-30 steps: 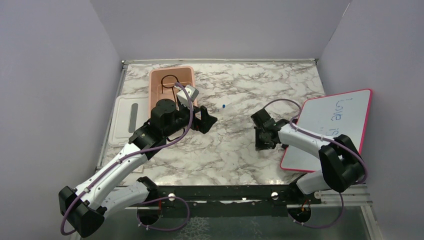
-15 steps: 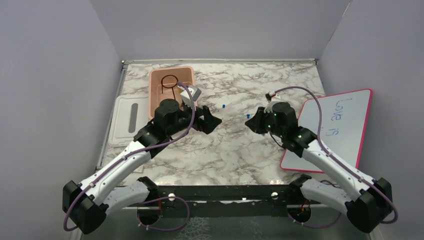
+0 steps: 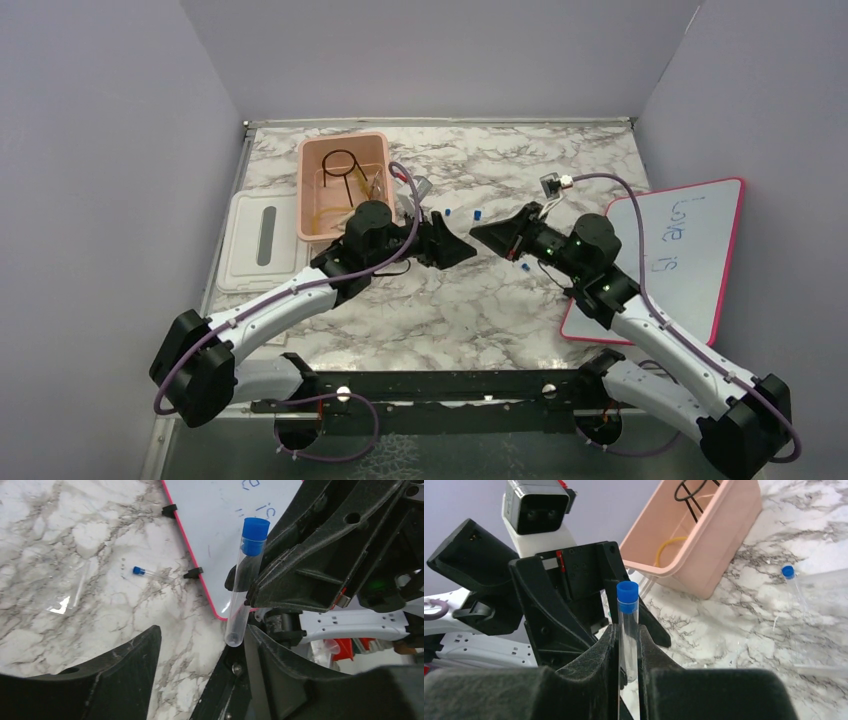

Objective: Organize the chemistry lab equipment

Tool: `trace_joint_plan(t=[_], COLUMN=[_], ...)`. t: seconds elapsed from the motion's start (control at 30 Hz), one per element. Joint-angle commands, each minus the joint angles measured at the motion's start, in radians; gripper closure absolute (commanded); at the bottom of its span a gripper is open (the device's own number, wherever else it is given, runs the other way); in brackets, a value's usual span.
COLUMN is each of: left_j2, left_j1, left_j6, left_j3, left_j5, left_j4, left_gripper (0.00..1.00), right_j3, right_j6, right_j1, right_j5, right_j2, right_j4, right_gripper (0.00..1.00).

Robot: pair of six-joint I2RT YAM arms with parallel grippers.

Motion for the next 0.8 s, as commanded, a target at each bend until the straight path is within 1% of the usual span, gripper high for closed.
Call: trace_joint_plan(t=[0.0, 0.1, 0.2, 0.3, 0.37, 0.43, 0.47, 0.53, 0.67, 0.77], left_j2=[0.013, 0.016, 0.009, -0.002, -0.014, -0.031, -0.037, -0.046, -0.062, -0.073], left_j1=[-0.014, -0.017, -0.020, -0.022, -0.022, -0.023, -0.022, -0.023, -0.023, -0.023], left_j6=[-0.049, -0.038, -0.016, 0.025, 0.062, 0.099, 0.124, 0.187, 0.318, 0.386], left_j3=[0.036, 0.036, 0.032, 0.031, 0.031, 0.033, 0.040, 0.066, 0.151, 0.185], left_j5=[0.041, 0.044, 0.053, 0.072, 0.093, 0.108, 0.112, 0.105, 0.043, 0.037], left_j4=[0.110, 0.113, 0.115, 0.115, 0.114, 0.106, 0.088, 0.020, -0.174, -0.253], left_gripper=[0.42, 0.51, 0.69, 0.81, 0.88, 0.97, 0.98, 1.00, 1.00, 1.00], right_j3=[-0.022, -0.017, -0.010, 0.006, 0.026, 0.060, 0.084, 0.147, 0.267, 0.332], right_j6=[0.095, 0.114, 0.117, 0.108, 0.090, 0.069, 0.053, 0.016, -0.030, -0.075], right_j1=[-0.005, -0.005, -0.005, -0.005, -0.005, -0.005, -0.005, -0.005, -0.005, -0.004], right_j5=[-0.094, -0.111, -0.117, -0.119, -0.127, -0.130, -0.131, -0.136, -0.070, -0.060], right_j2=[0.013, 0.027, 0.035, 0.037, 0.037, 0.038, 0.039, 0.048, 0.063, 0.076], right_j4=[0.167, 0.183, 0.167, 0.133, 0.103, 0.044, 0.004, -0.093, -0.311, -0.399], right_gripper=[0.87, 0.87, 0.86, 0.84, 0.79, 0.69, 0.65, 0.62, 0.60, 0.59])
